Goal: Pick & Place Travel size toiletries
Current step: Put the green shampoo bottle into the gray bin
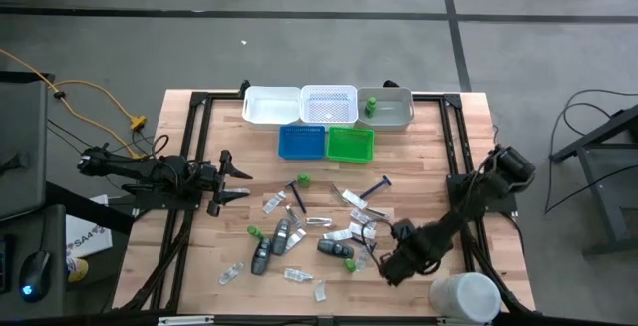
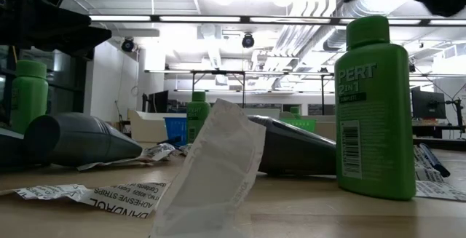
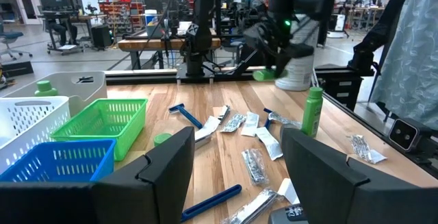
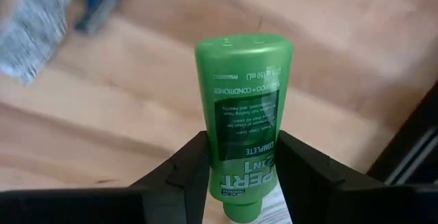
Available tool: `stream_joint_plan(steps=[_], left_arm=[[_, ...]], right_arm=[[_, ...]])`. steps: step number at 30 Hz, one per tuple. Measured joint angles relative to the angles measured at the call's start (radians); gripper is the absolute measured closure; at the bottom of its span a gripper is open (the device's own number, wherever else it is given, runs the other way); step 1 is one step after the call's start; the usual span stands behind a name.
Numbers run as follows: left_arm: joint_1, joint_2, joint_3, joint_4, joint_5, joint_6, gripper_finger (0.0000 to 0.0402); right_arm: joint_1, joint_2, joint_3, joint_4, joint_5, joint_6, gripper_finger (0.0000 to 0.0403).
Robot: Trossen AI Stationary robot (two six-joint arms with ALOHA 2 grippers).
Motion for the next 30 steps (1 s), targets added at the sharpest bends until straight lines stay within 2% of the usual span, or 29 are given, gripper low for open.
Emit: stream_joint_plan(steps=[5, 13, 16, 19, 24, 30], left_arm=[[0.000, 0.000, 0.000, 0.000, 0.000, 0.000, 0.0181], [0.000, 0.000, 0.000, 0.000, 0.000, 0.000, 0.0181], [0.000, 0.000, 0.000, 0.000, 0.000, 0.000, 0.0181], [0.000, 0.000, 0.000, 0.000, 0.000, 0.000, 0.0181], [0.000, 0.000, 0.000, 0.000, 0.000, 0.000, 0.0181], [0.000, 0.000, 0.000, 0.000, 0.000, 0.000, 0.0181]], right_arm=[[-0.095, -0.056, 0.000, -0.087, 0.063, -0.172, 0.0263], [-0.313, -0.093, 0.000, -0.251, 0.118, -0.563, 0.0263], [-0.398, -0.093, 0.000, -0.348, 0.171, -0.707, 0.0263], [-0.490, -0.093, 0.000, -0.358, 0.227, -0.868, 0.0263], [-0.634, -0.093, 0.007, -0.358, 0.347, -1.094, 0.0263], [-0.797, -0.093, 0.008, -0.359, 0.629, -1.232, 0.0263]])
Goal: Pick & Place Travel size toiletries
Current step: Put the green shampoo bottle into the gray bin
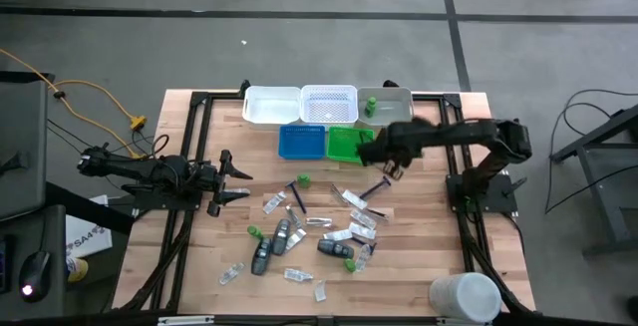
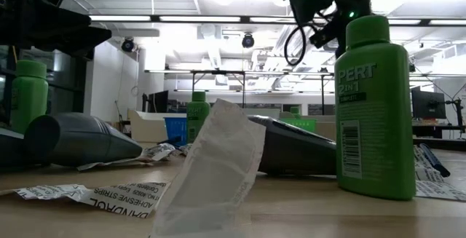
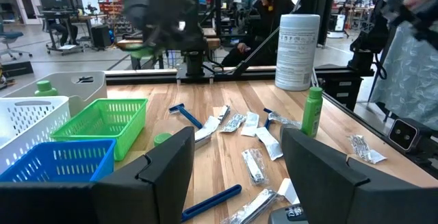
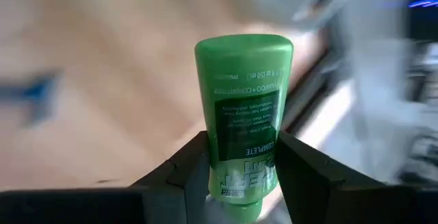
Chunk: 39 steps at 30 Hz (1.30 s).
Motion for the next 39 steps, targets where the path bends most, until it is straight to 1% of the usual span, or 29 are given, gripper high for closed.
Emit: stream_joint_plan(steps=[3, 5, 7, 10, 14, 17, 19, 22, 26, 32, 35, 37, 39], left_arm=[[0.000, 0.000, 0.000, 0.000, 0.000, 0.000, 0.0181], [0.000, 0.000, 0.000, 0.000, 0.000, 0.000, 0.0181], [0.000, 0.000, 0.000, 0.000, 0.000, 0.000, 0.0181], [0.000, 0.000, 0.000, 0.000, 0.000, 0.000, 0.0181], [0.000, 0.000, 0.000, 0.000, 0.000, 0.000, 0.0181], [0.000, 0.000, 0.000, 0.000, 0.000, 0.000, 0.0181], [0.000, 0.000, 0.000, 0.000, 0.000, 0.000, 0.0181], [0.000, 0.000, 0.000, 0.000, 0.000, 0.000, 0.0181], [0.000, 0.000, 0.000, 0.000, 0.000, 0.000, 0.0181], [0.000, 0.000, 0.000, 0.000, 0.000, 0.000, 0.0181], [0.000, 0.000, 0.000, 0.000, 0.000, 0.000, 0.0181], [0.000, 0.000, 0.000, 0.000, 0.000, 0.000, 0.0181], [0.000, 0.000, 0.000, 0.000, 0.000, 0.000, 0.0181]], right_arm=[[-0.068, 0.000, 0.000, 0.016, 0.160, -0.106, 0.0263], [-0.102, 0.000, 0.000, 0.074, 0.263, -0.230, 0.0263], [-0.128, 0.000, 0.000, 0.164, 0.341, -0.383, 0.0263], [-0.160, 0.000, 0.000, 0.309, 0.428, -0.636, 0.0263], [-0.193, 0.015, -0.001, 0.520, 0.481, -0.966, 0.0263], [-0.203, 0.055, -0.003, 0.585, 0.572, -1.141, 0.0263], [-0.204, 0.092, -0.003, 0.592, 0.660, -1.219, 0.0263], [-0.213, 0.146, -0.004, 0.576, 0.788, -1.275, 0.0263], [-0.219, 0.195, -0.004, 0.537, 0.907, -1.311, 0.0263], [-0.206, 0.213, -0.005, 0.459, 0.903, -1.258, 0.0263], [-0.199, 0.213, -0.017, 0.450, 0.888, -1.250, 0.0263], [-0.195, 0.214, -0.031, 0.426, 0.913, -1.244, 0.0263], [-0.189, 0.214, -0.039, 0.381, 0.936, -1.200, 0.0263]])
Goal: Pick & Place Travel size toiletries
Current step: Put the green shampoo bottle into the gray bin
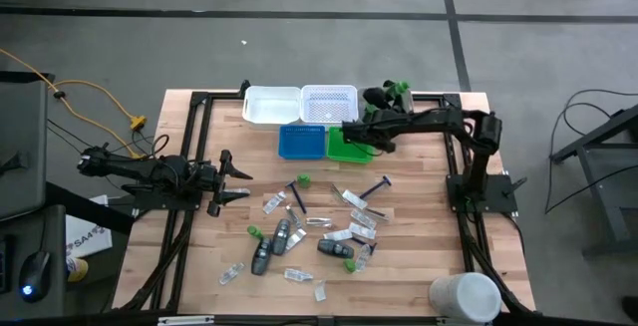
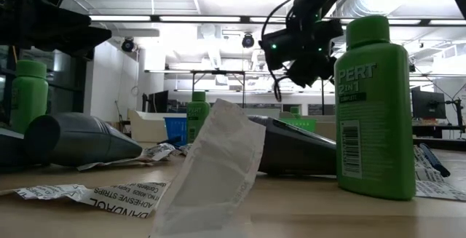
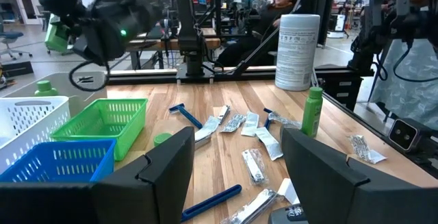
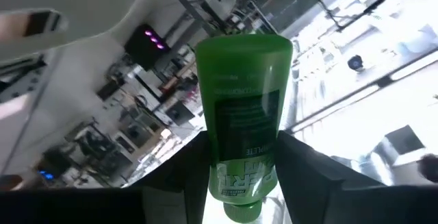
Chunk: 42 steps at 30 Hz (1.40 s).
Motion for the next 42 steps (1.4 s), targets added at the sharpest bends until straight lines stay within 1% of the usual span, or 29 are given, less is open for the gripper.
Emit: stream_joint_plan(steps=[4, 7, 10, 12, 15, 20, 22, 25, 27, 30, 34, 39, 42], left_arm=[[0.000, 0.000, 0.000, 0.000, 0.000, 0.000, 0.0181], [0.000, 0.000, 0.000, 0.000, 0.000, 0.000, 0.0181], [0.000, 0.000, 0.000, 0.000, 0.000, 0.000, 0.0181], [0.000, 0.000, 0.000, 0.000, 0.000, 0.000, 0.0181], [0.000, 0.000, 0.000, 0.000, 0.000, 0.000, 0.0181], [0.000, 0.000, 0.000, 0.000, 0.000, 0.000, 0.0181], [0.000, 0.000, 0.000, 0.000, 0.000, 0.000, 0.0181], [0.000, 0.000, 0.000, 0.000, 0.000, 0.000, 0.0181], [0.000, 0.000, 0.000, 0.000, 0.000, 0.000, 0.0181], [0.000, 0.000, 0.000, 0.000, 0.000, 0.000, 0.0181], [0.000, 0.000, 0.000, 0.000, 0.000, 0.000, 0.0181], [0.000, 0.000, 0.000, 0.000, 0.000, 0.000, 0.0181], [0.000, 0.000, 0.000, 0.000, 0.000, 0.000, 0.0181]], right_arm=[[0.001, 0.000, -0.003, -0.101, -0.036, 0.144, 0.0263], [-0.003, 0.000, -0.004, -0.164, -0.036, 0.197, 0.0264], [-0.002, 0.000, -0.004, -0.201, -0.064, 0.261, 0.0272], [-0.002, -0.003, -0.004, -0.224, -0.109, 0.343, 0.0278], [-0.008, -0.013, -0.004, -0.240, -0.208, 0.522, 0.0286], [-0.035, -0.072, -0.004, -0.271, -0.425, 0.815, 0.0286], [-0.055, -0.114, -0.004, -0.268, -0.515, 0.885, 0.0286], [-0.092, -0.185, -0.004, -0.235, -0.626, 0.935, 0.0286], [-0.136, -0.231, -0.004, -0.164, -0.738, 0.951, 0.0286], [-0.208, -0.288, -0.004, -0.016, -0.951, 0.955, 0.0281], [-0.308, -0.324, -0.002, 0.157, -1.177, 0.919, 0.0280], [-0.436, -0.307, -0.003, 0.146, -1.439, 0.913, 0.0282], [-0.502, -0.306, -0.003, 0.182, -1.530, 0.913, 0.0279]])
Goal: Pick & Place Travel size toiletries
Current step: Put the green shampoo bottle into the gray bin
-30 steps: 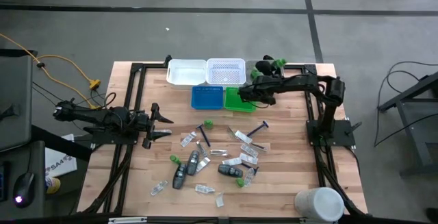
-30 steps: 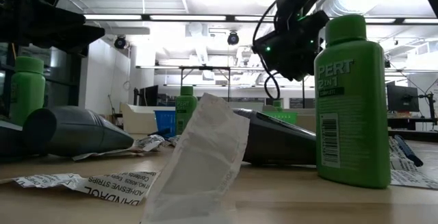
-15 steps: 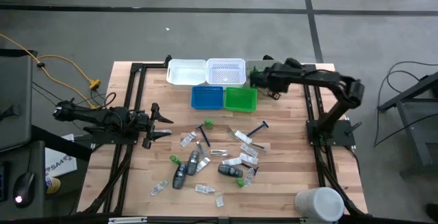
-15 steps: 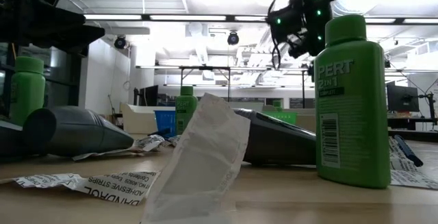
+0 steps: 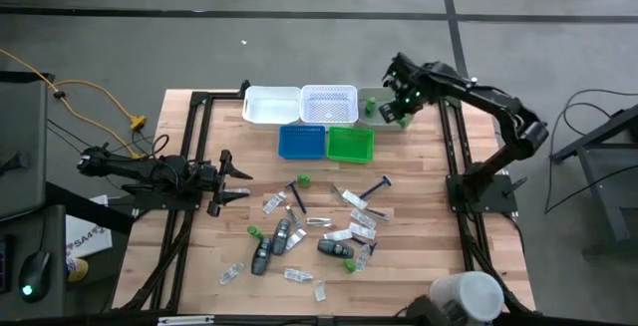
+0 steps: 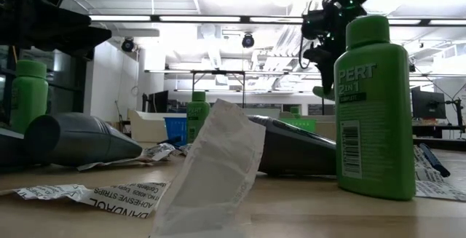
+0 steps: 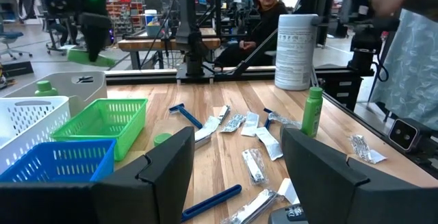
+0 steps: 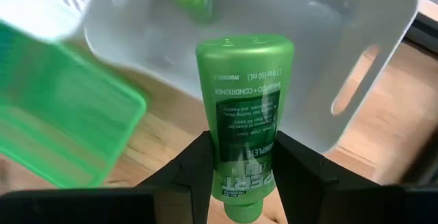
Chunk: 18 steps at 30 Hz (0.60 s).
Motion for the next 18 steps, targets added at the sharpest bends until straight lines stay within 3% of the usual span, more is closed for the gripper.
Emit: stream_joint_plan(steps=[5, 12, 18], left_arm=[[0.000, 0.000, 0.000, 0.000, 0.000, 0.000, 0.0181], [0.000, 0.000, 0.000, 0.000, 0.000, 0.000, 0.0181], [0.000, 0.000, 0.000, 0.000, 0.000, 0.000, 0.0181]], right_arm=[[-0.037, 0.000, 0.000, 0.070, -0.066, -0.007, 0.0282], [-0.012, -0.018, 0.000, 0.095, -0.063, -0.053, 0.0283], [0.039, -0.107, 0.000, 0.104, -0.025, -0.073, 0.0283]])
